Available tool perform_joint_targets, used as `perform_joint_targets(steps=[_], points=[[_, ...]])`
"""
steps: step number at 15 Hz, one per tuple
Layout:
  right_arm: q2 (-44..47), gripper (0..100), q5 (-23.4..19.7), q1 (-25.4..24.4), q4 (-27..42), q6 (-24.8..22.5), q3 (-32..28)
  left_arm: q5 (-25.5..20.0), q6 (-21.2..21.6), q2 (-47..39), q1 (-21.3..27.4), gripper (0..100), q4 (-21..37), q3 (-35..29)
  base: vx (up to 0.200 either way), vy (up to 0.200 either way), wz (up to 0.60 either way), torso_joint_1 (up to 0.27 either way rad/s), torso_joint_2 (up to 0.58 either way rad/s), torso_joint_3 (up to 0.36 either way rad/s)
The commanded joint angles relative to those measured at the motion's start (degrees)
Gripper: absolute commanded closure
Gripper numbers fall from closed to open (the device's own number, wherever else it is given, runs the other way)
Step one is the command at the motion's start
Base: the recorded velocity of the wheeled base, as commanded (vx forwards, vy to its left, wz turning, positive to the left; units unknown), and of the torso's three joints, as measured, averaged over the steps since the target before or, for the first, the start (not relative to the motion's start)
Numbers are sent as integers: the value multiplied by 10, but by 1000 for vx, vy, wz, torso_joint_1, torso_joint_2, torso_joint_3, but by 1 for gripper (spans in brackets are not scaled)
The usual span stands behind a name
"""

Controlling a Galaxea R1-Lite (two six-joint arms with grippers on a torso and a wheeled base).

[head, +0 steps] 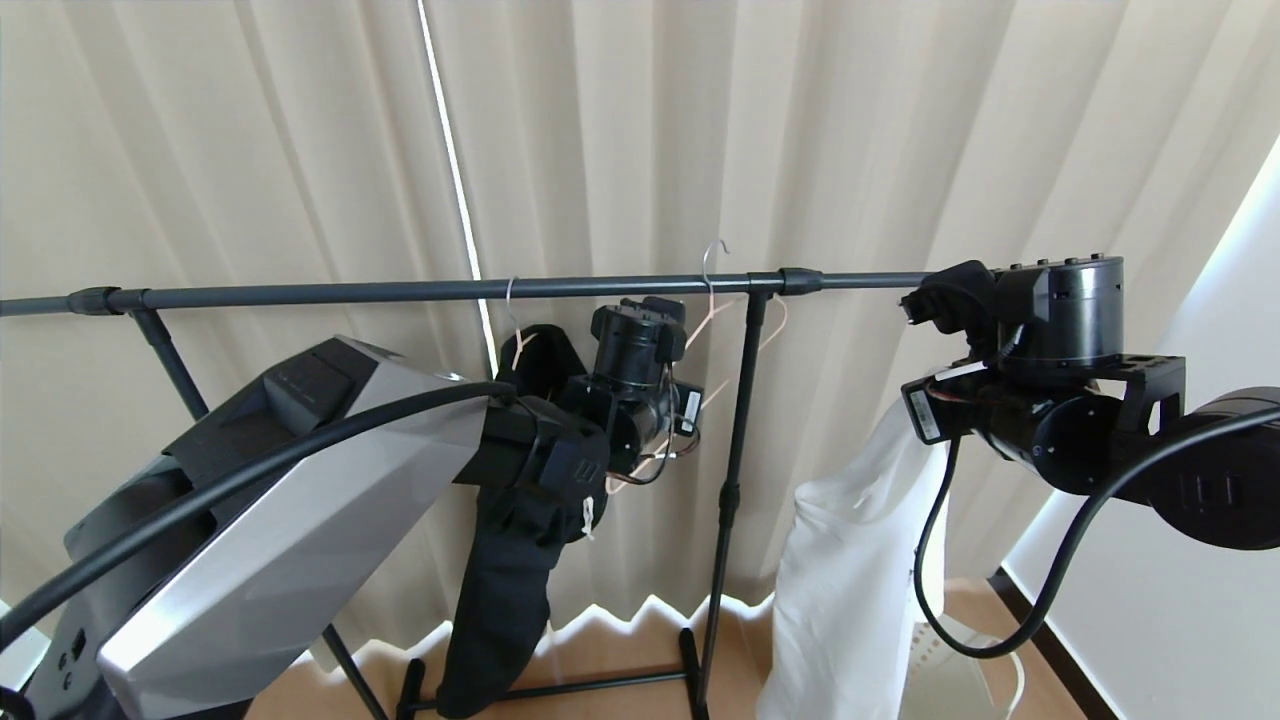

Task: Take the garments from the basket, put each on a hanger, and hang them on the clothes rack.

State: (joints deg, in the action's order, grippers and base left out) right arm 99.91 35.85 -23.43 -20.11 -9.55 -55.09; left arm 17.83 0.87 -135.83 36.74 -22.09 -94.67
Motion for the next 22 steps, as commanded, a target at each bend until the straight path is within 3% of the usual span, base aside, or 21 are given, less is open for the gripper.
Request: perform_joint_targets(steps=[1, 8, 10, 19, 22], points=[[0, 100, 0, 0, 0, 0, 1, 1, 0, 4, 0, 100, -2, 2, 0, 0, 0, 0, 0, 0], [1, 100, 0, -1, 0, 0, 1, 6, 0, 25, 0, 100, -32, 56, 0, 0, 0, 0, 0, 0], [1, 100, 0, -1, 0, 0, 2, 6, 0, 50, 0, 100, -53, 101, 0, 0, 0, 0, 0, 0], [-9, 100, 3, -13, -1, 1, 17, 13, 5, 183, 8, 100, -189, 374, 0, 0, 0, 0, 0, 0], [-21, 100, 5, -20, -36, -1, 42, 28, 6, 253, 26, 100, -273, 516, 0, 0, 0, 0, 0, 0]])
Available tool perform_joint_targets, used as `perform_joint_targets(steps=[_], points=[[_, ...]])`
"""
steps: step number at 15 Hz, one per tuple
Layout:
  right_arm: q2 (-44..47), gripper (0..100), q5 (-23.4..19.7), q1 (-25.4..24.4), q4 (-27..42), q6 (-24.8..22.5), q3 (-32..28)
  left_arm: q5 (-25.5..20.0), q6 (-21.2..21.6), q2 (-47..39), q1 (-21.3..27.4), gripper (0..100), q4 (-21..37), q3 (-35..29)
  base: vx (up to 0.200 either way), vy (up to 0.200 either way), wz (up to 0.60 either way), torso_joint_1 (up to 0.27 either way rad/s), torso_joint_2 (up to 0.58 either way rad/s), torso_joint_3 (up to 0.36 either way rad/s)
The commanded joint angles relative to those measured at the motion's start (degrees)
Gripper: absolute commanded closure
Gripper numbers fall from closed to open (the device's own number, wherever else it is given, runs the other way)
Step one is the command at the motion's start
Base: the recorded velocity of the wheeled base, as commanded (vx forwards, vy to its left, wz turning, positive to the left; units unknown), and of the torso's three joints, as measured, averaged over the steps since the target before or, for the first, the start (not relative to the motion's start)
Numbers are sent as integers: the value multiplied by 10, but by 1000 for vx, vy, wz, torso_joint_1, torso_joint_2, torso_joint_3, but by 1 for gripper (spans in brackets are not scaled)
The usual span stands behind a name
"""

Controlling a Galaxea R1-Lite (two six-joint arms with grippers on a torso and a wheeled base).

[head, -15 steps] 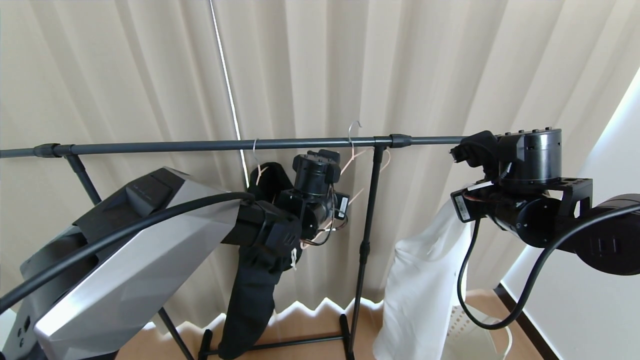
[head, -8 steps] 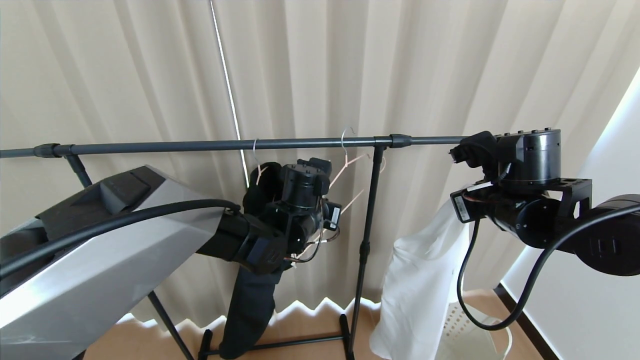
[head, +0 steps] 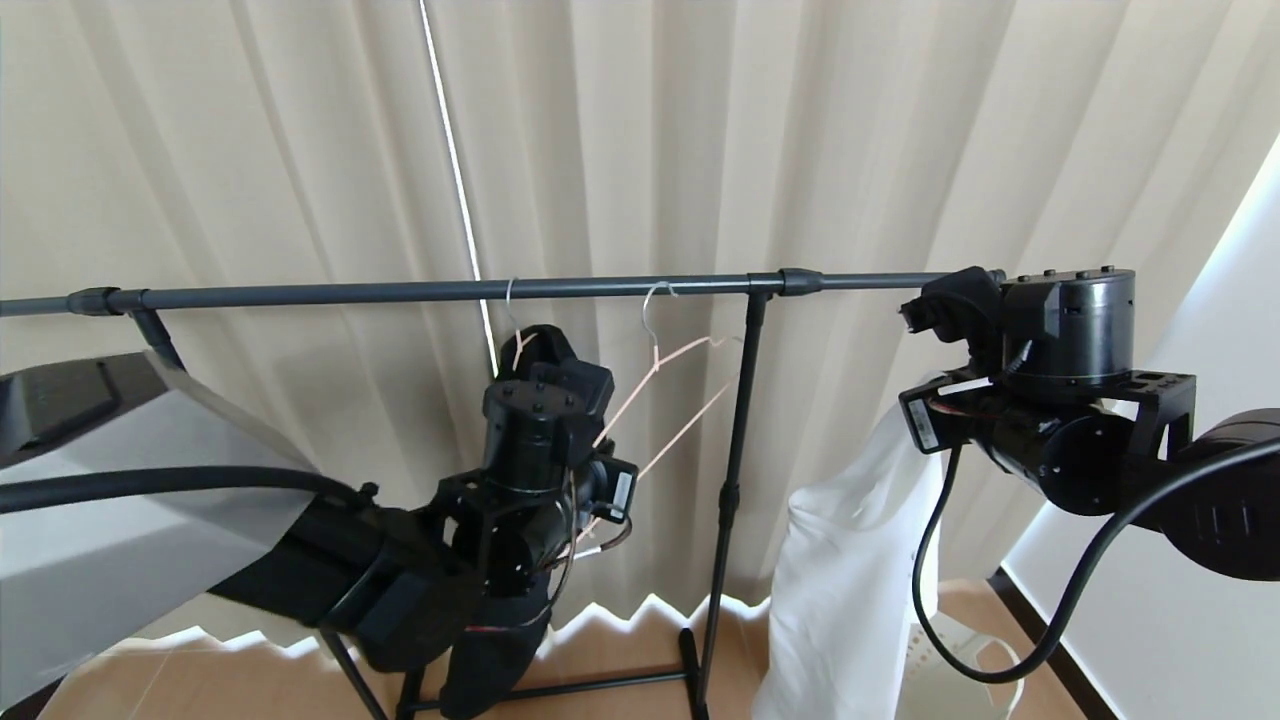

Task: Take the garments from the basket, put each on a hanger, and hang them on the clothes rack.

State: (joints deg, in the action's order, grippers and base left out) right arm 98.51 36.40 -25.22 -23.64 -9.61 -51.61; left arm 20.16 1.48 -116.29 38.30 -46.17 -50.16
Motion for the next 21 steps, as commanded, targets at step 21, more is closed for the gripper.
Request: perform_joint_targets(steps=[21], points=[[29, 100, -3, -13, -98, 1, 13, -133, 67, 51, 81, 100, -405, 390, 0, 0, 0, 0, 0, 0]])
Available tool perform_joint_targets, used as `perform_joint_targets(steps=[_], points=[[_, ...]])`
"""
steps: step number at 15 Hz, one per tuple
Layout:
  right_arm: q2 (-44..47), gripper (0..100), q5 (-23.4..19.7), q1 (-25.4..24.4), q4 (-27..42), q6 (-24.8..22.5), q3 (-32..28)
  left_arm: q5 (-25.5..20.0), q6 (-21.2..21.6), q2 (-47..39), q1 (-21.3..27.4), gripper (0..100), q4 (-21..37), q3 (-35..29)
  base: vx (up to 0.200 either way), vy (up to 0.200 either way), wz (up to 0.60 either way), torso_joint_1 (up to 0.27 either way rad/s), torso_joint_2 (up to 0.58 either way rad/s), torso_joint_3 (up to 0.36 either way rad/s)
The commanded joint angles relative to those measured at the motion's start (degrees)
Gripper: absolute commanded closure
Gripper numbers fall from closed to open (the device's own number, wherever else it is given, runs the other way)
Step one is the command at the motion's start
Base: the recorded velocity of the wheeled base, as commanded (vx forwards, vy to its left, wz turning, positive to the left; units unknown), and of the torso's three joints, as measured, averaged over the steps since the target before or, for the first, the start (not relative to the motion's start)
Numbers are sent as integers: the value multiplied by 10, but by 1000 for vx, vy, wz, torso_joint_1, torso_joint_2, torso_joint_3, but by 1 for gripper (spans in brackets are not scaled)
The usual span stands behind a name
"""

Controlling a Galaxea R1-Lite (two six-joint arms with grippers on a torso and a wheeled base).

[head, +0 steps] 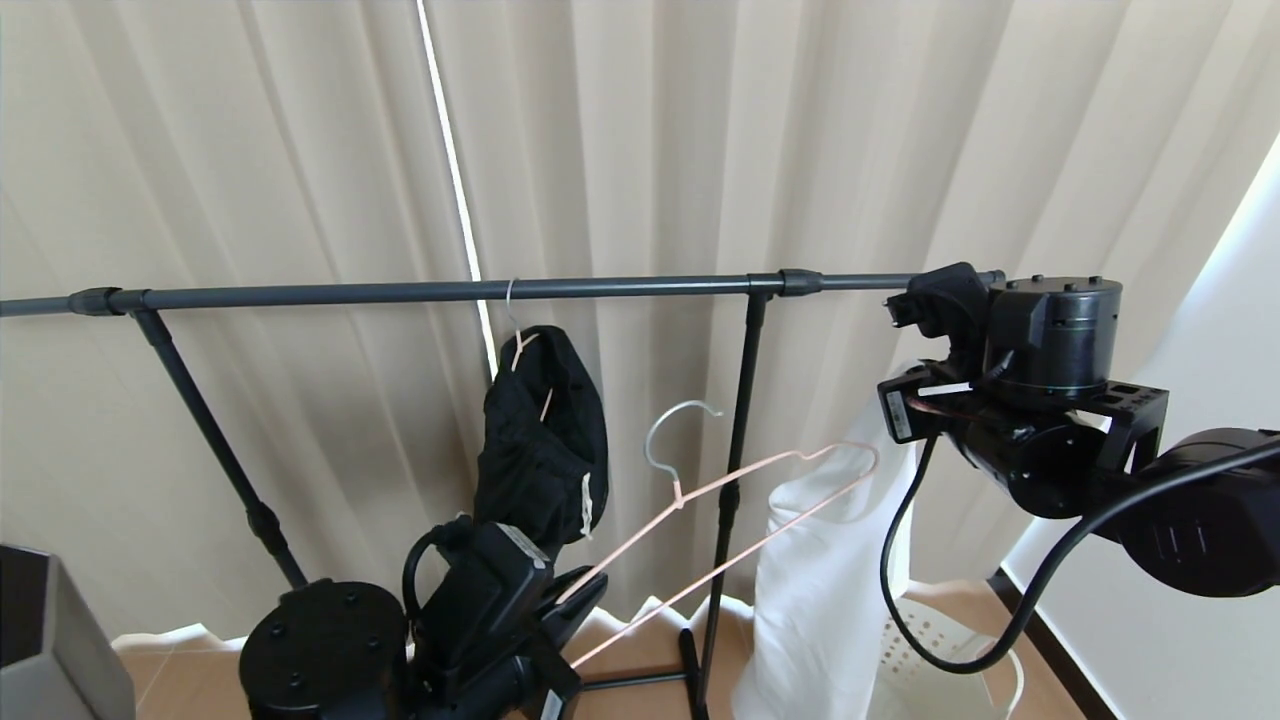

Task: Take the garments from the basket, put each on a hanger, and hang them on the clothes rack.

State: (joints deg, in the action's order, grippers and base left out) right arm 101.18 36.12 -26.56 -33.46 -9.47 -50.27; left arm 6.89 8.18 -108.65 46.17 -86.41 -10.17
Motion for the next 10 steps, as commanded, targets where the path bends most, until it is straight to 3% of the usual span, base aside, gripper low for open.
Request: perform_joint_targets(steps=[1, 10], points=[[4, 100, 0, 0, 0, 0, 0, -1, 4, -32, 2, 100, -5, -17, 0, 0, 0, 0, 0, 0], [4, 100, 8, -19, -17, 0, 11, 10, 3, -72, -2, 100, -5, -97, 0, 0, 0, 0, 0, 0]])
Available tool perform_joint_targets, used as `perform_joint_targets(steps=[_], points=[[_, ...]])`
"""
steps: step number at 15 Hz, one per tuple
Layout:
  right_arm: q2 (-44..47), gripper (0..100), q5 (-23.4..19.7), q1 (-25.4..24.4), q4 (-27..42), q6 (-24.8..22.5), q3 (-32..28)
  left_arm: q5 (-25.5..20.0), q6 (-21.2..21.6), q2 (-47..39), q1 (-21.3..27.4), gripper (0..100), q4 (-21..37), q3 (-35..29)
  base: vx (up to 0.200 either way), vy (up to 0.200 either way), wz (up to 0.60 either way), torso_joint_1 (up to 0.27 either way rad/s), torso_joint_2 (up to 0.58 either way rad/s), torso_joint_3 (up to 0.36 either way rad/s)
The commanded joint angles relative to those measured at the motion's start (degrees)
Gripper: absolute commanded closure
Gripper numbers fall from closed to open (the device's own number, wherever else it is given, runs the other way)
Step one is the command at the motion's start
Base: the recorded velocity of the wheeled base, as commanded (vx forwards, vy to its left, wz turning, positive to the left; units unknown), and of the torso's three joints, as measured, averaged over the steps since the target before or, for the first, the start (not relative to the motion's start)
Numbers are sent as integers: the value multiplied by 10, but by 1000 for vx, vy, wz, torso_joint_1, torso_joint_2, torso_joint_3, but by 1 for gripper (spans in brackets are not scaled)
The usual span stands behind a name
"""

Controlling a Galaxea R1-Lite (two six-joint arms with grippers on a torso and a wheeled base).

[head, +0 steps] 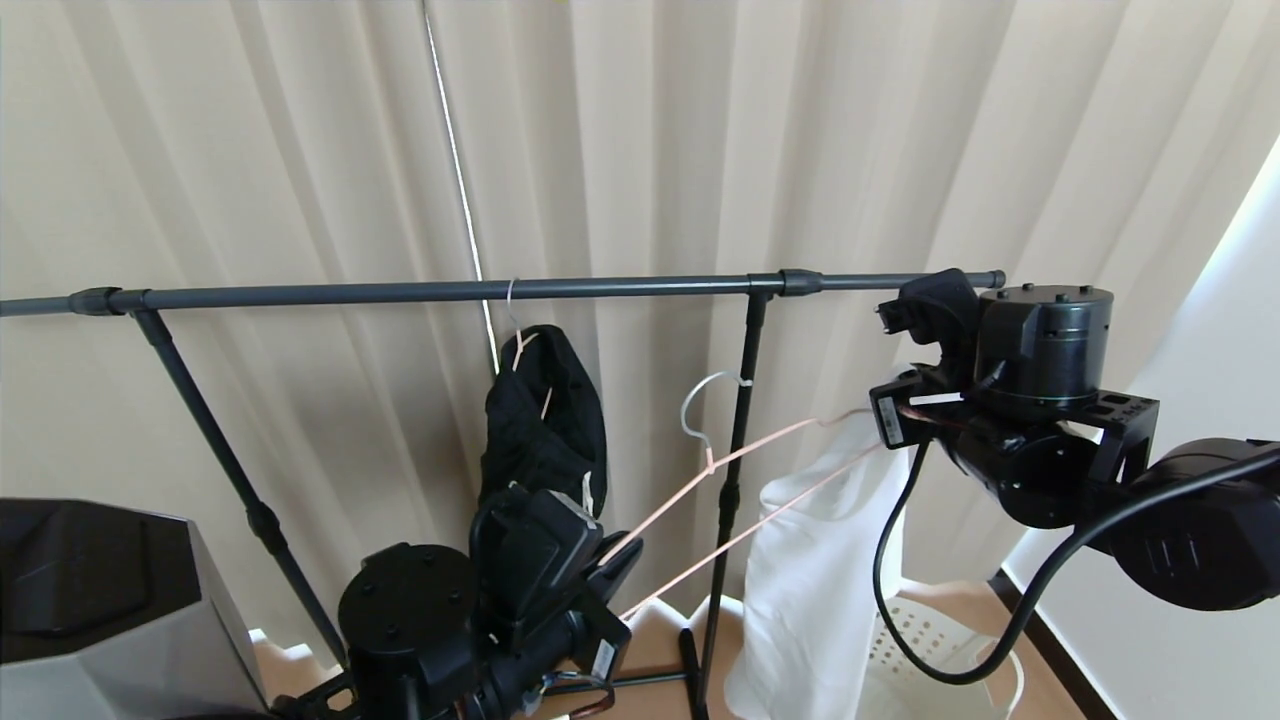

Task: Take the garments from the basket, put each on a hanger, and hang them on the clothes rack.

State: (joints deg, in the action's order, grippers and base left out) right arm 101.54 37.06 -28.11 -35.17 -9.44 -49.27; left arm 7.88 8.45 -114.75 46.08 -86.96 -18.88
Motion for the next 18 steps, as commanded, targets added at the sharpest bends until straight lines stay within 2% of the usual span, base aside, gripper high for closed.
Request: perform_joint_targets(steps=[1, 4, 7, 15, 18], points=[[1, 100, 12, -12, 0, 0, 1, 2, 0, -16, -1, 100, 2, -27, 0, 0, 0, 0, 0, 0], [-3, 100, 16, -22, 0, 0, 1, 18, 1, -16, -6, 100, 5, -40, 0, 0, 0, 0, 0, 0], [-5, 100, 41, -42, -1, 2, 3, 18, 2, -16, -8, 100, 5, -53, 0, 0, 0, 0, 0, 0], [-26, 100, 56, -129, -3, 13, 13, 18, 4, -22, -5, 100, 2, -48, 0, 0, 0, 0, 0, 0], [-25, 100, 57, -165, -50, 18, 15, 17, 4, -23, 2, 100, 0, -48, 0, 0, 0, 0, 0, 0]])
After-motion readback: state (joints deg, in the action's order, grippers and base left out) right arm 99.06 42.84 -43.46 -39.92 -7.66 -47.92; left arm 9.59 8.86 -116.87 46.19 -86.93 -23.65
